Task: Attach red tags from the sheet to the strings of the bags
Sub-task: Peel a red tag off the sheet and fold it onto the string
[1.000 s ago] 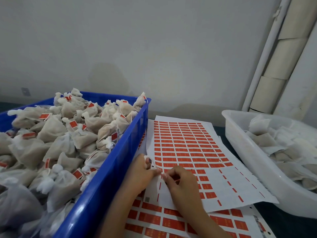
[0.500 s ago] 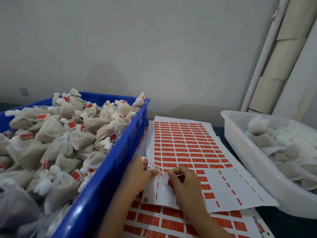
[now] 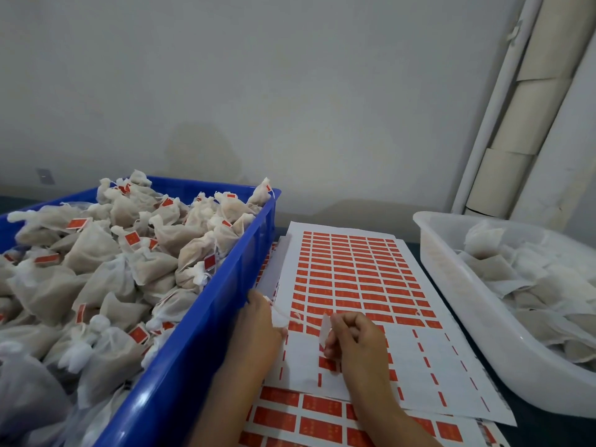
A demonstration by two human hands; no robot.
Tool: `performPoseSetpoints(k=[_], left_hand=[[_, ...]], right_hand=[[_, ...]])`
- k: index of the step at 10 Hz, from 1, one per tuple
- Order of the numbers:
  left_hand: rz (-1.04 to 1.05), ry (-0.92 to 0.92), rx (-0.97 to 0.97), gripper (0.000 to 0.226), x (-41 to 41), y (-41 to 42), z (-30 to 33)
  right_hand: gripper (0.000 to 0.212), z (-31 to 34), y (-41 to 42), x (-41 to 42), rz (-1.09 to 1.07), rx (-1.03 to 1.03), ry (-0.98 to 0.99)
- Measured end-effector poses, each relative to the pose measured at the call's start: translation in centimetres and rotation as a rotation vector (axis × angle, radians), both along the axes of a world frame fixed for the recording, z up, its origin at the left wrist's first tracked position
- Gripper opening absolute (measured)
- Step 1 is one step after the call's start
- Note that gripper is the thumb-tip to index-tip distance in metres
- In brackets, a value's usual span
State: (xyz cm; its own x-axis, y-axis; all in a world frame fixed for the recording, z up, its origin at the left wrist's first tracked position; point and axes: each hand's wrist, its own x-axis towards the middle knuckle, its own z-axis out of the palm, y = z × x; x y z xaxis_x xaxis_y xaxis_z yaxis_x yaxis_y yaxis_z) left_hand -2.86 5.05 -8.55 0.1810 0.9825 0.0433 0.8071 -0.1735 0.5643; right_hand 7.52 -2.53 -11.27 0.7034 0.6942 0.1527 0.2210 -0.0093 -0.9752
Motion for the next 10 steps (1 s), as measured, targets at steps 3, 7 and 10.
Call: performPoseSetpoints(k=[3, 7, 10], left_hand=[[-0.067, -0.263, 0.156, 0.032, 1.0, -0.4, -0.3], [-0.347, -0.958, -0.139, 0.028, 1.3, -1.4, 0.1], [-0.551, -0.829, -0.066, 0.02, 2.5, -2.4, -0.4]], right_hand=[[0.021, 0.5, -0.5, 0.6, 0.066, 0.107, 0.134], [0.02, 1.2, -1.9, 2.8, 0.108, 0.02, -0.248], [0.041, 2.3, -2.6, 4.2, 0.264, 0.041, -0.218]])
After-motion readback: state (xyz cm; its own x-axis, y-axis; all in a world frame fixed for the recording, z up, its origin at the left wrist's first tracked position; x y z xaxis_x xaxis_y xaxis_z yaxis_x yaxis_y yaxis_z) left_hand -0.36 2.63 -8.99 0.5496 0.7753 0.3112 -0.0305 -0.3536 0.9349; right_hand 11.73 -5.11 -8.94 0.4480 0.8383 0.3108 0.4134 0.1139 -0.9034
